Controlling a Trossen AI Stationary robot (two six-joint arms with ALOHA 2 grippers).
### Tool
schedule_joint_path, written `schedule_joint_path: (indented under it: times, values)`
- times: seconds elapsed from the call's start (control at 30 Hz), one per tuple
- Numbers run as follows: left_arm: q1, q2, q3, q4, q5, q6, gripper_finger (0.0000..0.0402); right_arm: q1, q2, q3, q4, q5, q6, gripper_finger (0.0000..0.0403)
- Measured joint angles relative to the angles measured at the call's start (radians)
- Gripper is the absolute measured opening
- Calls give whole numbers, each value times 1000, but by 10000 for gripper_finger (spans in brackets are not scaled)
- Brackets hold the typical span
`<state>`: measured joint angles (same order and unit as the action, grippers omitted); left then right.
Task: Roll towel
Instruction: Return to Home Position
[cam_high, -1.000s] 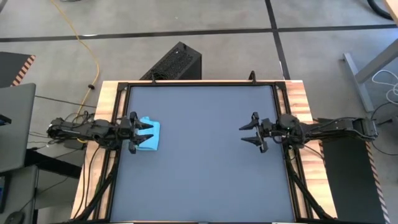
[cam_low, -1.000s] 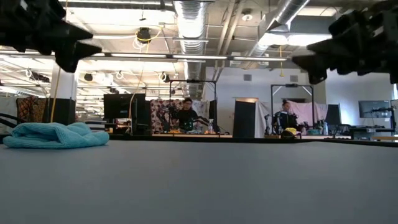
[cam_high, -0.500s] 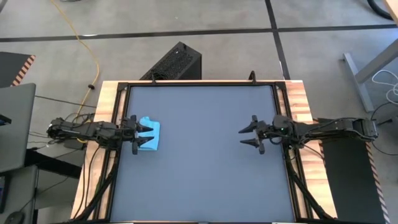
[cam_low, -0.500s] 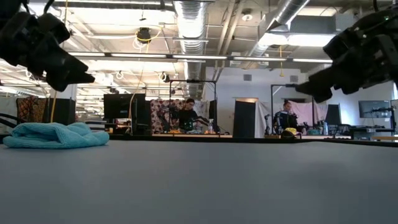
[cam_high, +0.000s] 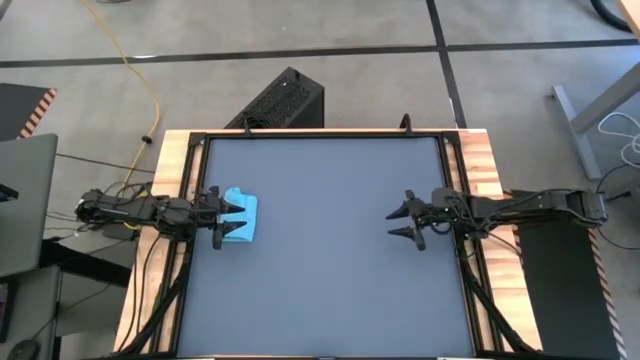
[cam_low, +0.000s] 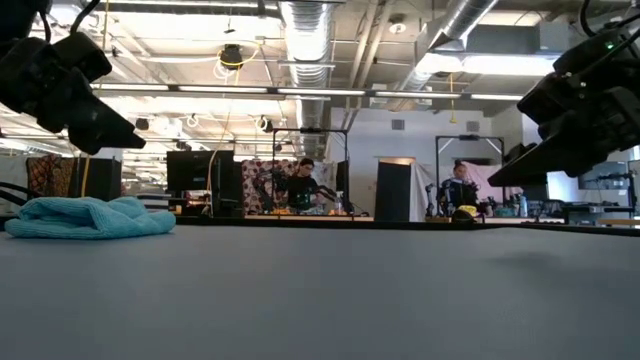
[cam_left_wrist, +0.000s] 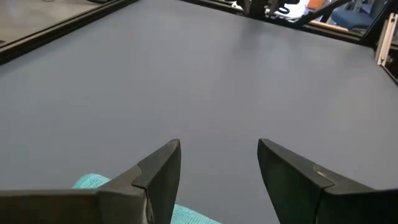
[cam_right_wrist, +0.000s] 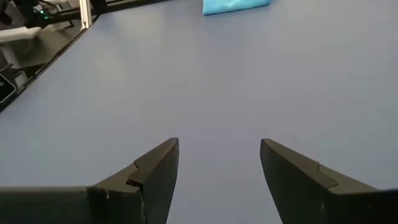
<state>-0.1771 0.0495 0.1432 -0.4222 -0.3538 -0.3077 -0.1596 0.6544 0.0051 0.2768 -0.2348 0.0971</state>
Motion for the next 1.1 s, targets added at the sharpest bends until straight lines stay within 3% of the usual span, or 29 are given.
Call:
schedule_joint_path:
  times: [0.83,1.1]
  values:
    - [0,0,0,-4,0,0,202,0,0,-1,-8,0,0,254]
    - [-74,0,0,-6,20,1,202,0,0,-1,-8,0,0,254]
